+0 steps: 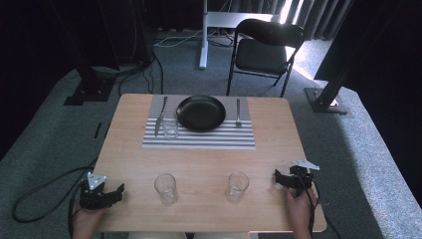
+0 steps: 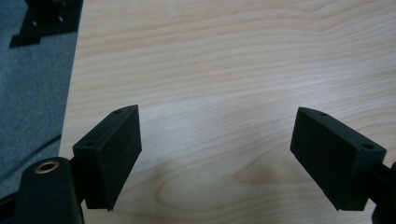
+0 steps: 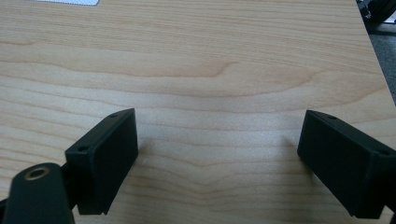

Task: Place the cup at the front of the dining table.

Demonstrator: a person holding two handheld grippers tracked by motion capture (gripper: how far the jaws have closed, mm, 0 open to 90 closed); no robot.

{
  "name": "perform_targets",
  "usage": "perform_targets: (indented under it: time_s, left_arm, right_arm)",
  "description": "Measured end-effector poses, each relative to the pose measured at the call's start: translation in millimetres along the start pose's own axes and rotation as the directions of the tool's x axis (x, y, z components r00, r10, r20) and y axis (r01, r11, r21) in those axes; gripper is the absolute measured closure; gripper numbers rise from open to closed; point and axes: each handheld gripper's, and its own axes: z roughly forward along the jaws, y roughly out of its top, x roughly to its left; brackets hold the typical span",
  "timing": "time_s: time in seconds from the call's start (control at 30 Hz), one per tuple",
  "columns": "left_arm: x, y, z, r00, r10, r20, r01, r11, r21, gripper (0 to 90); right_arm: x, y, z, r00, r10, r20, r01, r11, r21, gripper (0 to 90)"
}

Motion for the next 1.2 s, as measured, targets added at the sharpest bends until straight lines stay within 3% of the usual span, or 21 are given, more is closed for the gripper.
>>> perform_targets:
  time_s: [0.17,0.3,0.33,0.43,0.7,1.2]
  left_arm:
    - [3.7,-8.6,-0.4,0.9992,-0.036,-0.018,0.036,0.9988,0.032,17.1]
    - [7.0,-12.5,0.8,0.9963,-0.086,-0.007,0.086,0.9960,0.026,17.1]
    - [7.3,-13.0,1.9,0.9950,-0.095,-0.028,0.096,0.9949,0.032,17.1]
    - [9.3,-13.1,2.8,0.9927,-0.114,-0.041,0.115,0.9930,0.027,17.0]
    - [8.7,-11.6,5.4,0.9873,-0.139,-0.078,0.141,0.9898,0.021,16.9]
    - [6.2,-7.4,10.5,0.9901,-0.125,-0.063,0.128,0.9913,0.034,10.5]
  right_arm:
    - [0.0,0.0,0.0,1.0000,-0.001,0.000,0.001,1.000,0.000,11.7]
    - [0.0,0.0,0.0,1.0000,0.000,0.000,0.000,1.000,0.000,11.7]
    - [0.0,0.0,0.0,1.0000,0.000,0.000,0.000,1.000,0.000,11.7]
    - [0.0,0.0,0.0,1.0000,-0.001,0.000,0.001,1.000,0.000,11.7]
    - [0.0,0.0,0.0,1.0000,0.000,0.000,0.000,1.000,0.000,11.7]
    - [0.0,0.0,0.0,1.0000,-0.001,0.001,0.001,1.000,0.000,11.7]
